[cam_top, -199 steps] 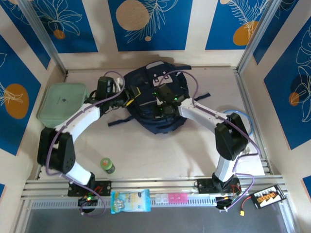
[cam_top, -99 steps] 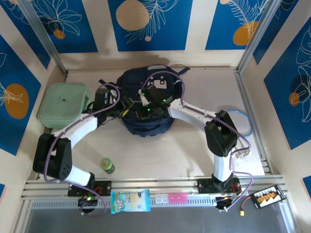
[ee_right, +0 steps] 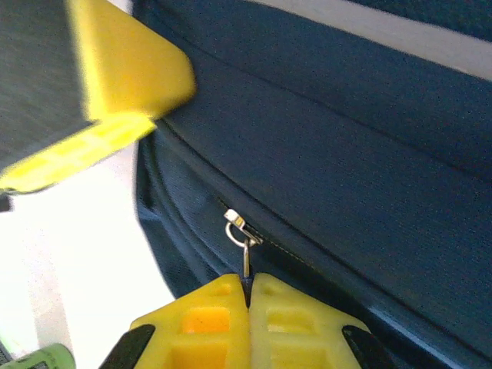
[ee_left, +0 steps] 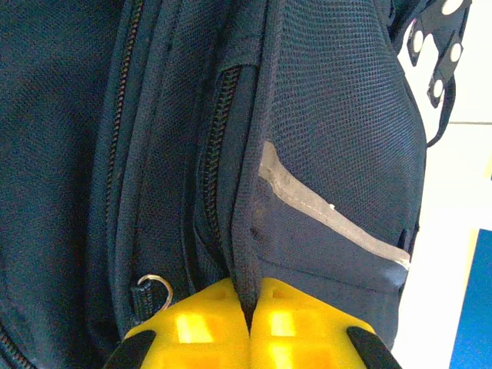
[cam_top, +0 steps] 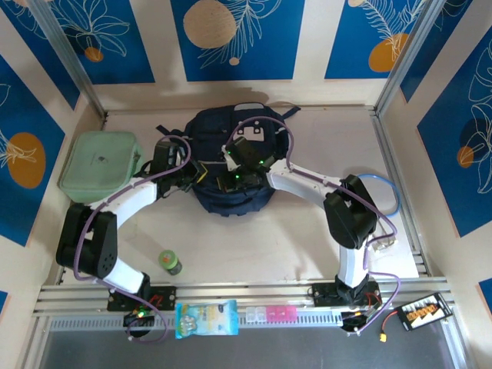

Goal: Pack the student bag

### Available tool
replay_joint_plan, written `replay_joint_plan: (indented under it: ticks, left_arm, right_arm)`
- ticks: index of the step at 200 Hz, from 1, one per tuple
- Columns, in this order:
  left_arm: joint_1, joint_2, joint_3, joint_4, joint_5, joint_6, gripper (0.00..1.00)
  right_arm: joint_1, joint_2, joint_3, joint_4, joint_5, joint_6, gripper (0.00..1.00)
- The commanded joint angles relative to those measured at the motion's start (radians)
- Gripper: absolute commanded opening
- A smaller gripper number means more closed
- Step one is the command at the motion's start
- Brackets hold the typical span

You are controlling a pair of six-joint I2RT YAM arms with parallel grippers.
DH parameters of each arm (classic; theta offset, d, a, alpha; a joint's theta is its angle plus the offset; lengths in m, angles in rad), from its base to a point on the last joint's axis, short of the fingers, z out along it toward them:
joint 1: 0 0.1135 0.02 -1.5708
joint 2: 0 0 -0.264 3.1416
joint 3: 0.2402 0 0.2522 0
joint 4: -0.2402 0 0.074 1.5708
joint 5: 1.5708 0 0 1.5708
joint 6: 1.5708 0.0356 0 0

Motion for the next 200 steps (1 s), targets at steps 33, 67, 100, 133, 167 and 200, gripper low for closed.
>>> replay_joint_plan:
  ticks: [33,67,100,133,167,200]
  left_arm:
    - [0.023,0.035,0.03,0.005,-0.026,0.062,0.0]
    - [0.036,0.037,0.046,-0.023,-0.003,0.094,0.0]
    - [0.04,0.026,0.087,-0.137,-0.002,0.183,0.0]
    - [0.04,0.061,0.14,-0.239,0.072,0.297,0.0]
    - [0.041,0.069,0.212,-0.402,0.057,0.472,0.0]
    - [0.04,0.078,0.257,-0.478,0.11,0.586,0.0]
  right_arm:
    - [-0.094,-0.175,-0.173,-0.119,0.2,-0.065,0.0]
    - [-0.207,-0.252,-0.255,-0.097,0.222,-0.122,0.0]
    - [-0.335,-0.238,-0.218,-0.098,0.146,-0.213,0.0]
    - [-0.387,-0.198,-0.151,-0.047,0.117,-0.317,0.0]
    - [-0.441,-0.138,-0.048,-0.086,0.032,-0.422,0.0]
    - [-0.478,-0.103,0.013,-0.089,0.045,-0.448,0.0]
